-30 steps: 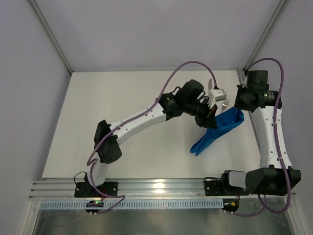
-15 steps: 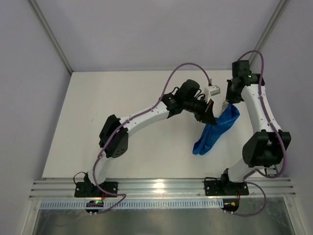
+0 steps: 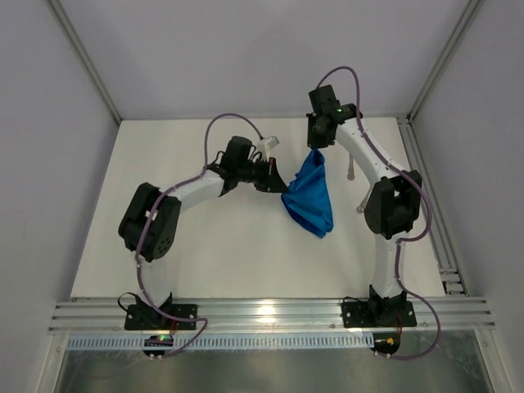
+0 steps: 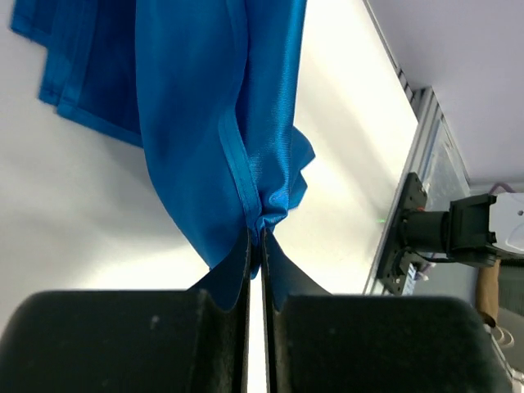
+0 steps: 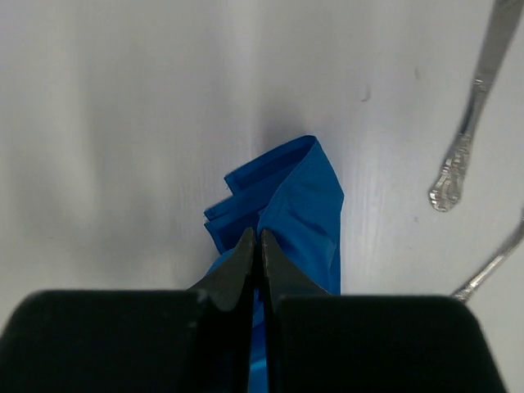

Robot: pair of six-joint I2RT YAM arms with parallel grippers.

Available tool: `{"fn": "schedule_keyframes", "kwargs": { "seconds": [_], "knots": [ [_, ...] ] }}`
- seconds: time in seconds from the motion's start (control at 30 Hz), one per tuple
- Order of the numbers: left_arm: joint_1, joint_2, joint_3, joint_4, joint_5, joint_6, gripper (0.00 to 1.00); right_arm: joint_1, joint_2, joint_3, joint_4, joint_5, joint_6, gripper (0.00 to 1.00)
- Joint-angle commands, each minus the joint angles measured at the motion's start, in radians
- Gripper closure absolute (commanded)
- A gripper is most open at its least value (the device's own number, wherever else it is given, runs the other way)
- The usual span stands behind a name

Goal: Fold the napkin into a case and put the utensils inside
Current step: Turn over the upper triangle folded napkin at the center of the board.

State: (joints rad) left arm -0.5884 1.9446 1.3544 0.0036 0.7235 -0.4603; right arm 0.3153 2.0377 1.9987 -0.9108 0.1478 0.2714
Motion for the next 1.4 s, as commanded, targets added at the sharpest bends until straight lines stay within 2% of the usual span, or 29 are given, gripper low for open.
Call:
{"fn": "schedule_keyframes", "kwargs": {
  "seconds": [0.0, 0.23, 0.53, 0.6, 0.67, 0.7, 0.83, 0.93, 1.03, 1.07, 1.13, 1.17, 1.23, 1.27, 1.37],
  "knots": [
    [0.047, -0.136, -0.139, 0.165, -0.003, 0.022, 1.0, 0.071, 0.064, 0.066, 0.13, -0.065, 0.1, 0.96],
    [0.196, -0.24, -0.375, 0.276, 0.022, -0.043, 1.0, 0.18, 0.197, 0.123, 0.265, -0.073, 0.229, 0.96],
    [0.323, -0.289, -0.489, 0.259, 0.031, -0.023, 1.0, 0.269, 0.245, 0.091, 0.432, -0.074, 0.327, 0.94],
    [0.337, -0.289, -0.491, 0.228, 0.034, -0.003, 1.0, 0.289, 0.243, 0.074, 0.481, -0.108, 0.324, 0.73],
    [0.358, -0.288, -0.494, 0.204, 0.036, 0.017, 1.0, 0.303, 0.242, 0.083, 0.518, -0.132, 0.313, 0.61],
    [0.366, -0.289, -0.498, 0.178, 0.039, 0.034, 1.0, 0.315, 0.239, 0.094, 0.518, -0.183, 0.307, 0.52],
    [0.433, -0.308, -0.526, 0.156, 0.079, 0.041, 1.0, 0.326, 0.172, 0.114, 0.497, -0.195, 0.226, 0.41],
    [0.498, -0.319, -0.534, 0.128, 0.106, 0.055, 1.0, 0.327, 0.015, -0.026, 0.515, -0.163, 0.178, 0.33],
    [0.545, -0.317, -0.534, 0.104, 0.134, 0.072, 1.0, 0.327, -0.202, -0.307, 0.59, -0.169, 0.114, 0.33],
    [0.555, -0.317, -0.535, 0.096, 0.139, 0.075, 1.0, 0.327, -0.258, -0.484, 0.655, -0.174, 0.089, 0.33],
    [0.578, -0.309, -0.538, 0.072, 0.162, 0.09, 1.0, 0.331, -0.405, -0.659, 0.722, -0.171, 0.065, 0.33],
    [0.584, -0.308, -0.54, 0.058, 0.162, 0.101, 1.0, 0.346, -0.442, -0.811, 0.778, -0.153, 0.055, 0.33],
    [0.59, -0.306, -0.544, 0.033, 0.163, 0.126, 1.0, 0.369, -0.516, -0.923, 0.806, -0.093, 0.038, 0.33],
    [0.631, -0.303, -0.548, 0.012, 0.165, 0.149, 1.0, 0.411, -0.528, -0.995, 0.82, -0.064, 0.029, 0.33],
    [0.671, -0.282, -0.543, -0.037, 0.162, 0.176, 1.0, 0.502, -0.542, -1.067, 0.857, 0.019, -0.026, 0.33]
  ]
}}
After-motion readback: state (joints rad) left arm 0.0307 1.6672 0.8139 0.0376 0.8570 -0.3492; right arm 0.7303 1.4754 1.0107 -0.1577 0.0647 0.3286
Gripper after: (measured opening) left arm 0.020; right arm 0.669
